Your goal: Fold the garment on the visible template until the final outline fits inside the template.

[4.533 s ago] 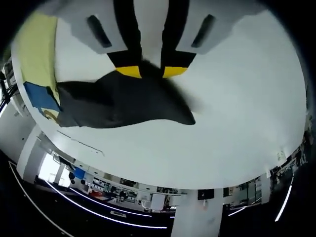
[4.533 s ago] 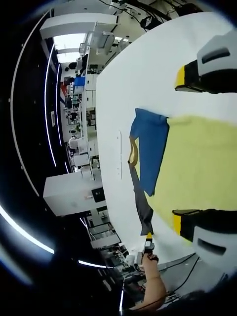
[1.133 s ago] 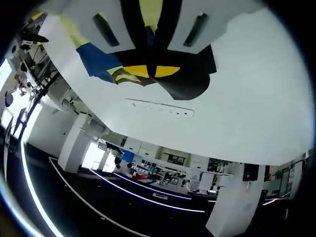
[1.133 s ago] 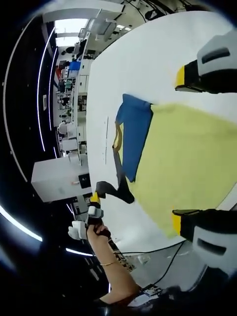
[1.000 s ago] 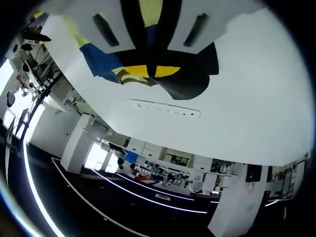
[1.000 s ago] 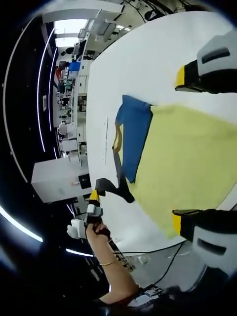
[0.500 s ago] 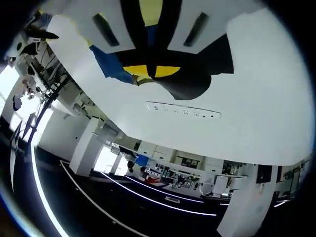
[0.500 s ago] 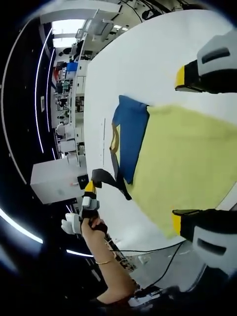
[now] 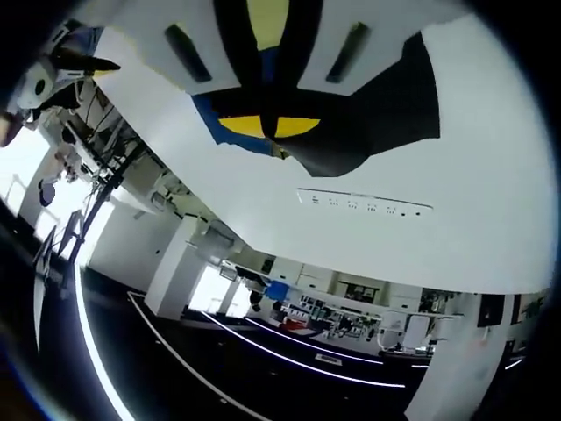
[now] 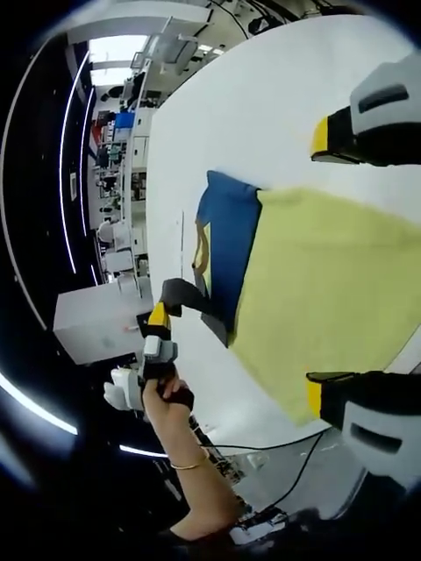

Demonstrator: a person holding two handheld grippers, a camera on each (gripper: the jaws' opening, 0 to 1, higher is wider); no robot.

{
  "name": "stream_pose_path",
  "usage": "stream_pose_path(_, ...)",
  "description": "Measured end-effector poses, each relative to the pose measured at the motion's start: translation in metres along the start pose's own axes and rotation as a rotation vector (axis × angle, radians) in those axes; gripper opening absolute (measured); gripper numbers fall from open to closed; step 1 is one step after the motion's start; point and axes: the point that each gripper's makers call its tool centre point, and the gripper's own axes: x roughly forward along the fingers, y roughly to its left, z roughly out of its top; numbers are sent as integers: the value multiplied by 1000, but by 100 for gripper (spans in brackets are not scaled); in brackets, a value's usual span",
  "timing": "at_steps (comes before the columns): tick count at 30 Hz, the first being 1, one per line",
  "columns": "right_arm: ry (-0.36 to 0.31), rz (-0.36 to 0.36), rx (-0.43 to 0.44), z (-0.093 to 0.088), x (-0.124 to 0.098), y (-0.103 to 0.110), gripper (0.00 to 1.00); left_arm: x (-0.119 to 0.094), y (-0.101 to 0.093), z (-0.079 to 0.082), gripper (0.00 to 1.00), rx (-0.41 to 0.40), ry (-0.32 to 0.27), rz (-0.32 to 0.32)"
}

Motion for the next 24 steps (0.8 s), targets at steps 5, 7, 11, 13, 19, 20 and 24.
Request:
stream_pose_path(5,-1,-10,16,-3,-1,-4,100,9,-10,-11,0,-16,14,-30)
stream_pose_path(7,-5,-12,25,-3,-1,-5,100,10,-15,-17,0,-13,19,-42)
stream_pose_path(11,-5,-16,32,-5,-1,-5,100,12,-24,-28,0,5,43,-64)
stream_pose_path(13,-5,-17,34,-5,-1,-5,100,13,-28,-32,0,19,49,-75)
stream_pose_path(19,-11,-19,45,-6,0,-6,100,17,-38,-53,0,60,97,-101)
stream_pose_path(20,-10,-20,45,-7,0,-7,100,18,-41,-59,0,65,107,-109)
stream_pose_path(24,-10,-25,53,-9,0,-9,100,21,-40,-82,0,129,175,-106)
